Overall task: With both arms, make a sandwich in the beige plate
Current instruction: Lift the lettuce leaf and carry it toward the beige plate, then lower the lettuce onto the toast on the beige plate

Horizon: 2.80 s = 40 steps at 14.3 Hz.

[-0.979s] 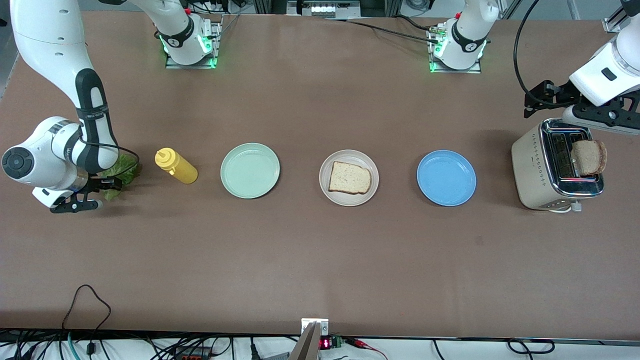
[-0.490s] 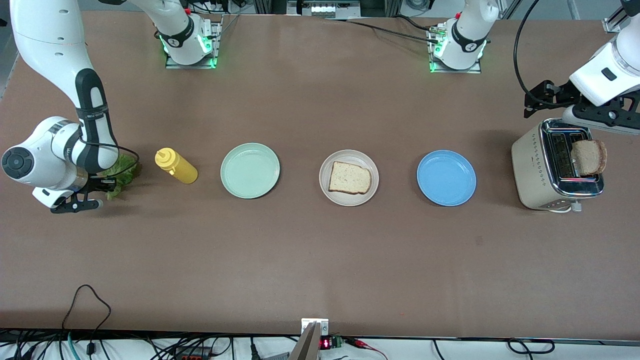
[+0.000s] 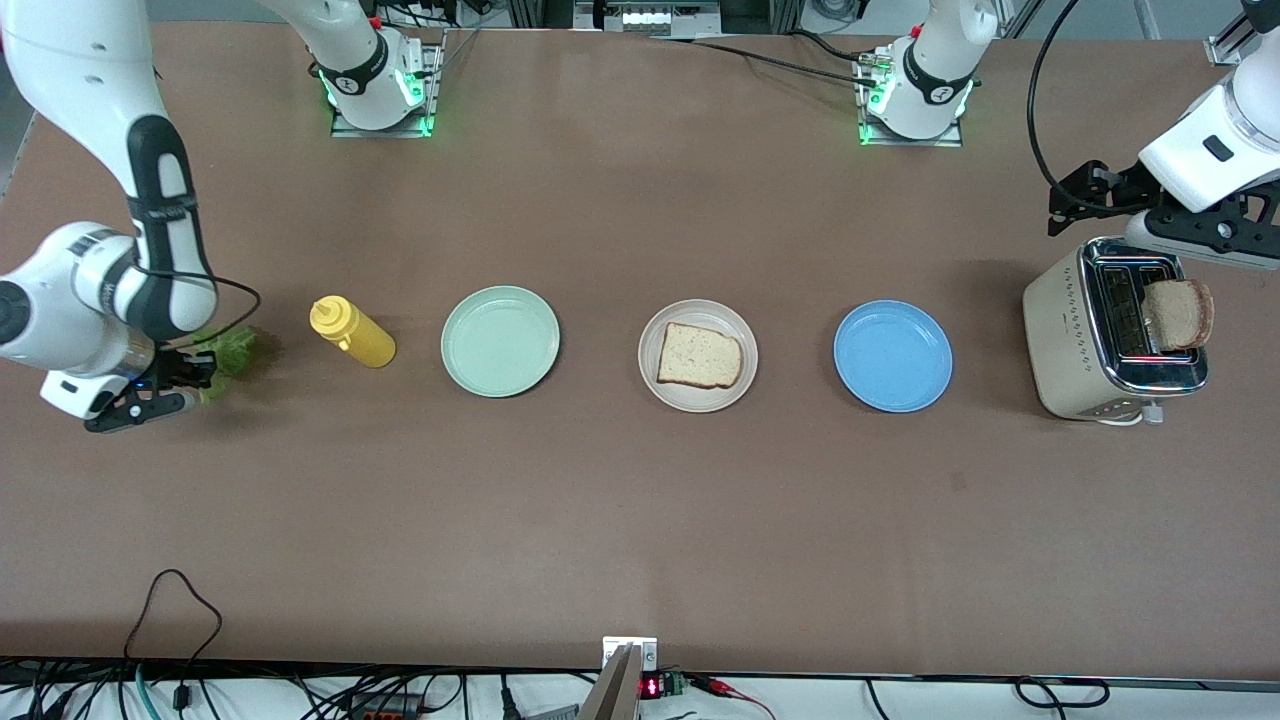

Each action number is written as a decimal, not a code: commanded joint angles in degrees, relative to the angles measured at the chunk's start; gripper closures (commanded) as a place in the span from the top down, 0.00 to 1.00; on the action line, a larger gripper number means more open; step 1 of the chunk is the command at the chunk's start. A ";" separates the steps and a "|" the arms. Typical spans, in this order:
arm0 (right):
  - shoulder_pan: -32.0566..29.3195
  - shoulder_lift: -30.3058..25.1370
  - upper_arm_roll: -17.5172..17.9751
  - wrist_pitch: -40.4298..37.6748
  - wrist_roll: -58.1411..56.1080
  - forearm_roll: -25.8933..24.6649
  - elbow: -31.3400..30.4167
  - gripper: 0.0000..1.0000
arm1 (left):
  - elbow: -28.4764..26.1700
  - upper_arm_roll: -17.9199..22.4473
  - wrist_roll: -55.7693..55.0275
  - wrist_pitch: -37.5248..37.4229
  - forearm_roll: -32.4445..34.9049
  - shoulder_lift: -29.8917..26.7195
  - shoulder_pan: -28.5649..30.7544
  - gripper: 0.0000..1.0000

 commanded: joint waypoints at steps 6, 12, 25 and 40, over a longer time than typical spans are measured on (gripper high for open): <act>0.40 -7.71 0.30 -27.59 -9.79 -0.02 16.61 0.00 | 1.71 -0.12 -0.57 -1.14 0.29 0.80 -0.07 1.00; 9.17 -9.47 0.57 -37.48 -12.43 0.25 24.65 0.00 | 1.71 -0.12 -0.48 -1.14 0.29 0.80 0.02 1.00; 25.71 -7.02 10.30 -25.03 -0.51 10.09 27.20 0.00 | 1.71 -0.12 -0.57 -1.14 0.29 0.80 -0.07 1.00; 34.93 12.75 24.65 9.97 15.77 9.39 30.01 0.00 | 1.71 -0.12 -0.57 -1.14 0.29 0.80 -0.07 1.00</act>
